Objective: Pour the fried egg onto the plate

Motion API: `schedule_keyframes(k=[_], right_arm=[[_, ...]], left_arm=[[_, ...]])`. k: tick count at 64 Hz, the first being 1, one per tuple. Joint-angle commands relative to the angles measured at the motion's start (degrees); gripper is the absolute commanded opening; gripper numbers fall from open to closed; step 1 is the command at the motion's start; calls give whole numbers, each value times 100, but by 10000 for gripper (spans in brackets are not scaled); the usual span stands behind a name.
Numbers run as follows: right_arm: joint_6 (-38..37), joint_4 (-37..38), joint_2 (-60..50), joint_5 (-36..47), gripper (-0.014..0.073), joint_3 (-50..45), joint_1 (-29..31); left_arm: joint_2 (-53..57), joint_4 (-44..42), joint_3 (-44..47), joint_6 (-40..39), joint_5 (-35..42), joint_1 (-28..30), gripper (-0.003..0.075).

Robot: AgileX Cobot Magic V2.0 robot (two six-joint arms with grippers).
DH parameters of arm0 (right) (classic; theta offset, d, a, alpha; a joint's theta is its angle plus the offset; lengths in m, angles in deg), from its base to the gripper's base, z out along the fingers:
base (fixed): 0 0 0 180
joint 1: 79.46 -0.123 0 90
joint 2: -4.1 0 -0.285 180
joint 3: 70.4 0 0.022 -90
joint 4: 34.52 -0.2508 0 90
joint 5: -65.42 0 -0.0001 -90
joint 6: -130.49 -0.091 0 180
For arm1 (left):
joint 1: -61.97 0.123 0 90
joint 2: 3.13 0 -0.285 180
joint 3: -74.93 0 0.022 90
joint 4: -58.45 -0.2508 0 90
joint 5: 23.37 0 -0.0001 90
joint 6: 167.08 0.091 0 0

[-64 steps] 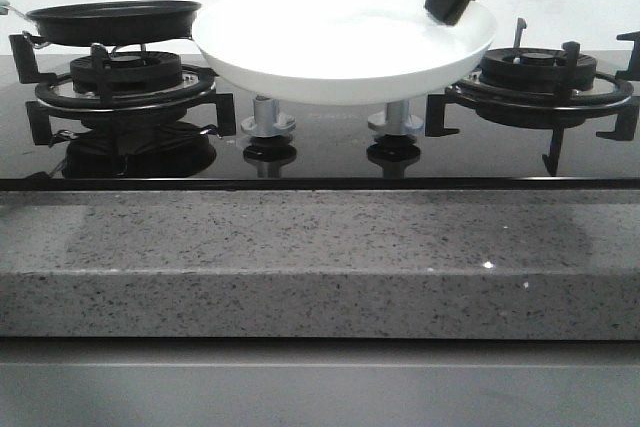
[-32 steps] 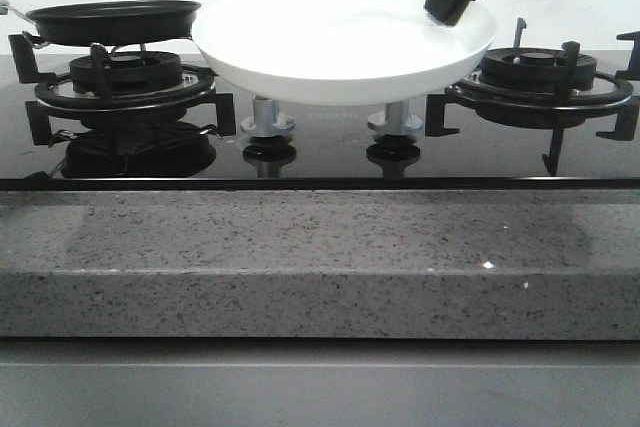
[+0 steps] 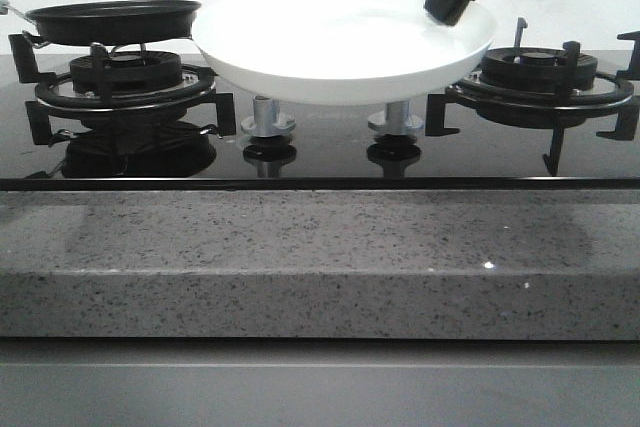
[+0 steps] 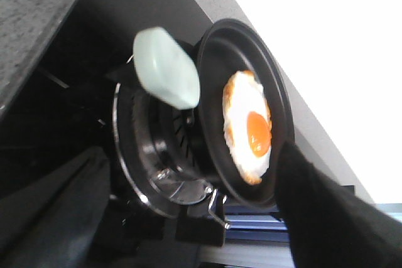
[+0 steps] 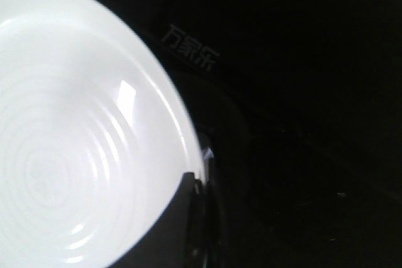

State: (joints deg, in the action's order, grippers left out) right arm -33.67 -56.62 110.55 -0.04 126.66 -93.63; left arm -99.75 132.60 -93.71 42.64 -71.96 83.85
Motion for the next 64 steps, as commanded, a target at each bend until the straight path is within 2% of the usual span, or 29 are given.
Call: schedule_keyframes(k=[1, 12, 20, 45, 55, 64], right_arm=[[69, -221, -315, 176, -59, 123, 13], [69, -221, -315, 176, -59, 123, 13], [69, -221, -315, 176, -59, 123, 13], [69, -221, -315, 176, -59, 123, 13], [69, -221, -315, 176, -59, 123, 13], [69, -221, -315, 176, -59, 123, 13]], left_arm=[[-146, 503, -489, 49, -107, -1, 491], [-683, 574, -946, -84, -288, -1, 491], [-1000, 934, -1109, -84, -527, -1, 491], [-1392, 1017, -1502, -84, -503, -218, 488], [-1407, 1023, -1509, -84, -383, -274, 432], [-1407, 1023, -1509, -84, -383, -278, 337]])
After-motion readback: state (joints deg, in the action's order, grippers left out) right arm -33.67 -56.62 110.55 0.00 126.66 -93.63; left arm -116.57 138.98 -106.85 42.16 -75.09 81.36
